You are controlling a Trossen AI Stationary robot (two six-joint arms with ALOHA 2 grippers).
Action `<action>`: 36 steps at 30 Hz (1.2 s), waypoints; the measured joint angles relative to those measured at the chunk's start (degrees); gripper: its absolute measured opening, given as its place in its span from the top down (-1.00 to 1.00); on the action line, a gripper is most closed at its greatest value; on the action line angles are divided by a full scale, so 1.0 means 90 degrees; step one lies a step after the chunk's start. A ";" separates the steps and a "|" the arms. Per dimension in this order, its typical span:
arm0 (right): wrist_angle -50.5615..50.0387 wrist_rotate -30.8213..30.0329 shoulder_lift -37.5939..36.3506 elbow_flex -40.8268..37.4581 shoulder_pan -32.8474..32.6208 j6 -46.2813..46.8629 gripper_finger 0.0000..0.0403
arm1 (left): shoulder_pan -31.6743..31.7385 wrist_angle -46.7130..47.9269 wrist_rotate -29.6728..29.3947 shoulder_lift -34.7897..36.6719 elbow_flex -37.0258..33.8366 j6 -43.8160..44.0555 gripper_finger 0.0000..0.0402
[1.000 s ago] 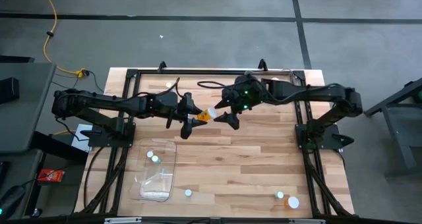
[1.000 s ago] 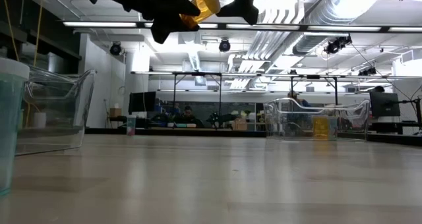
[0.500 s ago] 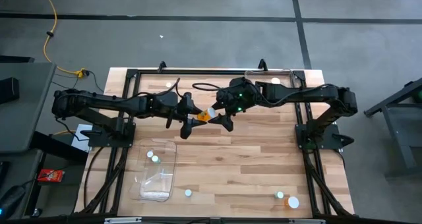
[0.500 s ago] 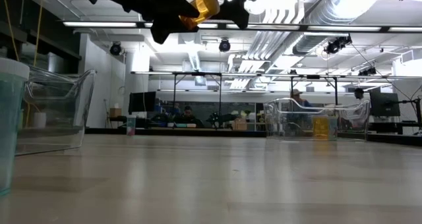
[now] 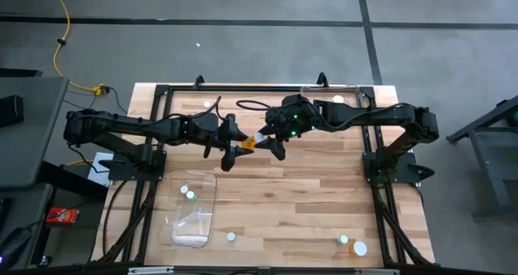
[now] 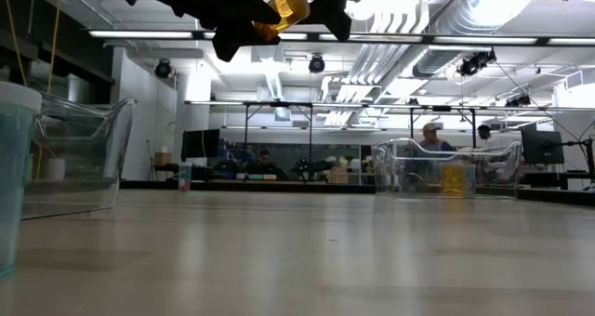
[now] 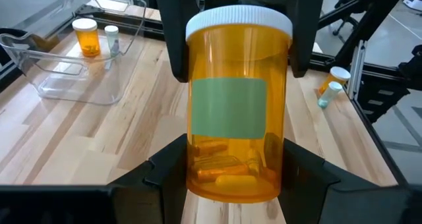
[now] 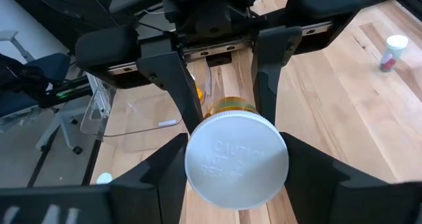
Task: Pick and place medicine bottles into bin by pill shape (circle, oval)
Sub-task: Put the large orange capsule bottle into the top transparent bin
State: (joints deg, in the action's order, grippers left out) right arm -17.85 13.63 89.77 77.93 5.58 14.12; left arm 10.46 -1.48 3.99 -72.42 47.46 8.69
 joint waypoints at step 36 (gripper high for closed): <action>-0.4638 -0.3307 -0.2797 0.0018 0.1107 -0.0300 0.07 | 0.0903 0.0003 -0.0670 0.3381 -0.0002 0.0536 -0.18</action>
State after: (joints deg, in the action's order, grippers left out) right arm -59.59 -16.13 64.60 78.10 15.55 11.41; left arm 18.59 -1.45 -2.04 -42.00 47.44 13.51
